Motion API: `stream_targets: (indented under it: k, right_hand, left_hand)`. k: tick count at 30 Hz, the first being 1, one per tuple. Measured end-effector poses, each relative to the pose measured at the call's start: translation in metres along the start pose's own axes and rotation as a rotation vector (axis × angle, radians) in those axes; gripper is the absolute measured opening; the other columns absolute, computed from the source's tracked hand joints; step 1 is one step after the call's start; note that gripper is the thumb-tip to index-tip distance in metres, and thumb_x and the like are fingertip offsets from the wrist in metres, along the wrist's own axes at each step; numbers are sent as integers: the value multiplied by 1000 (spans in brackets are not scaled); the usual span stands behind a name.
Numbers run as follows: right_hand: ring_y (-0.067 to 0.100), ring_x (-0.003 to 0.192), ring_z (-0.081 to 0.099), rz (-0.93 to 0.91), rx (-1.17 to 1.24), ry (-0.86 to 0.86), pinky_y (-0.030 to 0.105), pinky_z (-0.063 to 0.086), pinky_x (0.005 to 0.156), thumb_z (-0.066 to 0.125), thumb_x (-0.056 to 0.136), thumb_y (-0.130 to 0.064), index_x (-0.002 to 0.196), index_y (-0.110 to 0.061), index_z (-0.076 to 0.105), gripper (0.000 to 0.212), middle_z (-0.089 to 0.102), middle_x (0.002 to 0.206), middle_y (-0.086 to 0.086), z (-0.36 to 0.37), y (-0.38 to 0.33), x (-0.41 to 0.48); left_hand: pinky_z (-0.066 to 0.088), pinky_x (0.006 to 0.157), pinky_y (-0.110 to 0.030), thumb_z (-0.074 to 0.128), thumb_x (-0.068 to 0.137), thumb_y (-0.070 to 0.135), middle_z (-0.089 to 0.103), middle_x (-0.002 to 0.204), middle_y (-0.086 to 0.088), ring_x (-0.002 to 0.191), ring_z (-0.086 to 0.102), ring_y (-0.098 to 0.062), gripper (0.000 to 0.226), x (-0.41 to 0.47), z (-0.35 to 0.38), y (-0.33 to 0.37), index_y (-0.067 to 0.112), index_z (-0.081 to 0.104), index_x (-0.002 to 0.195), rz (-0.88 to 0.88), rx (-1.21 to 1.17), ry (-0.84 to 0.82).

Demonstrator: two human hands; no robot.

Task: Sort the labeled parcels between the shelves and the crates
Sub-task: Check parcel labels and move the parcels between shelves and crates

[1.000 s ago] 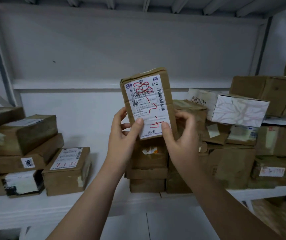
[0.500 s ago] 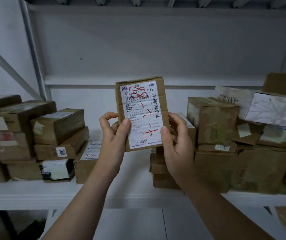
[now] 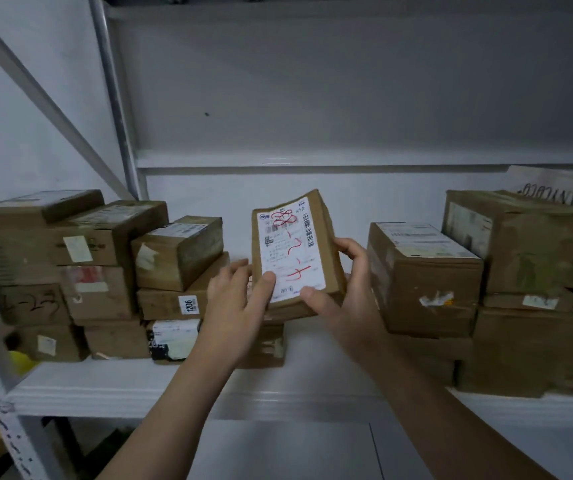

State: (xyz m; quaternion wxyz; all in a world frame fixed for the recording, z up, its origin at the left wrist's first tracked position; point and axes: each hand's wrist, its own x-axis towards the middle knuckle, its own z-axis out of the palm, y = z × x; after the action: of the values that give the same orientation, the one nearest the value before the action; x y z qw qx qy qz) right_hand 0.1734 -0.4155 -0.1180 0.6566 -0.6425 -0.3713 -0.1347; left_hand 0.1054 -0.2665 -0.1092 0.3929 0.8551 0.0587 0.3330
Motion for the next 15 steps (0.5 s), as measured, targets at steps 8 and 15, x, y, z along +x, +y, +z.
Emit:
stream_targets:
  k: [8,15]
  right_hand:
    - [16,112,54,347,-8,135,38,53,92,60,89,-44,126,-51,31,47,44,131,-2,54,48,28]
    - [9,109,52,296,-250,190,15,51,79,40,100,-38,139,-28,39,40,48,129,-3,74,77,22]
  left_hand:
    - [28,109,-38,44,95,15,35,149,-14,133,35,-30,52,21,-38,-66,10,33,145,184,702,-119]
    - [32,106,-38,41,89,8,39,146,-8,129,38,-27,66,24,-40,-98,22,19,150,262,722,-233]
